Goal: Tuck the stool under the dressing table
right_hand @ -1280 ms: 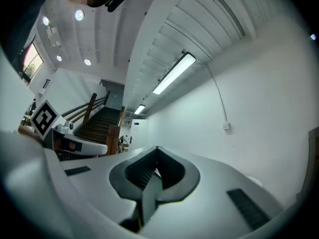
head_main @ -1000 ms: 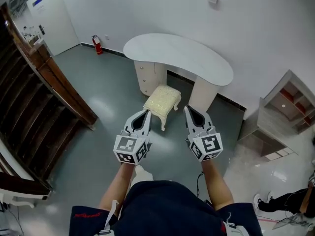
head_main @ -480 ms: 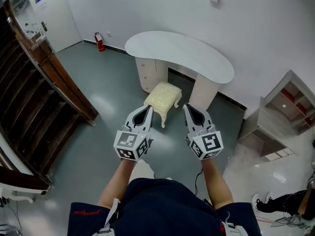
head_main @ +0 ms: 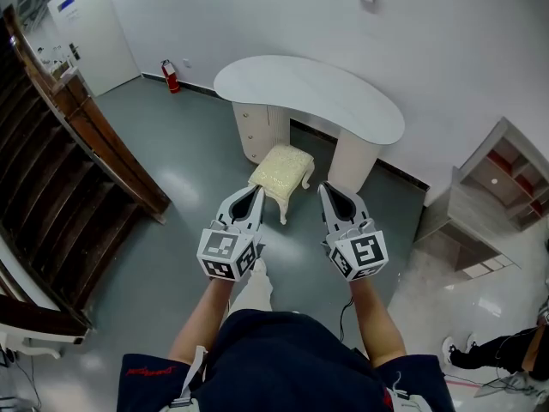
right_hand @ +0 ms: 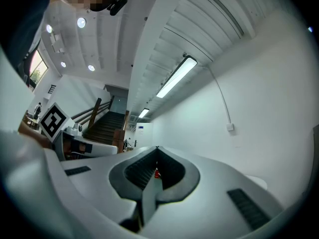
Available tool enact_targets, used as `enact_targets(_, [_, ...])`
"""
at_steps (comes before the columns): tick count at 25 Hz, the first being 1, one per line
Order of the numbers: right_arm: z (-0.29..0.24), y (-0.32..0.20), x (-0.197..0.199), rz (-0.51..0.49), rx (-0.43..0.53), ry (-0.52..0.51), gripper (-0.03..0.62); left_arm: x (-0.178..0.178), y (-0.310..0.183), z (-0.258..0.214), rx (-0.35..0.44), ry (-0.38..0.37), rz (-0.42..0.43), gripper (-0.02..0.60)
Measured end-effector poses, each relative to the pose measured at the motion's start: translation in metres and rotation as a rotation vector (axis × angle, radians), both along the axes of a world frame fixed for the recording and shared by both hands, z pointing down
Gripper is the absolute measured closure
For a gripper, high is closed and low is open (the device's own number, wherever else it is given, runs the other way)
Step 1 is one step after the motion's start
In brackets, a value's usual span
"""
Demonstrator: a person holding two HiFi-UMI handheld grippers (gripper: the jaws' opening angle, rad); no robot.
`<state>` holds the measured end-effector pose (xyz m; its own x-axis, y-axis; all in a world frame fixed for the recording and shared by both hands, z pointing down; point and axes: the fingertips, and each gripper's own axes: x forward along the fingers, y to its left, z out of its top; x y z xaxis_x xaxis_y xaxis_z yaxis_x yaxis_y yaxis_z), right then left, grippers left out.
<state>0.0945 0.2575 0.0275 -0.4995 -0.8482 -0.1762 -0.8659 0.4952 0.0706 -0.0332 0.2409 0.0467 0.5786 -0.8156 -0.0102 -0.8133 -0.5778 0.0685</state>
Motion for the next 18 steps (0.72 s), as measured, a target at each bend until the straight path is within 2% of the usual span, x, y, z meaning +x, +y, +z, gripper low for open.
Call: enact_targets(18, [0.004,-0.056,0.000,-0.005,-0.020,0.017,0.582,-0.003,-0.054,0.008,-0.020,0.020,-0.012,0.565])
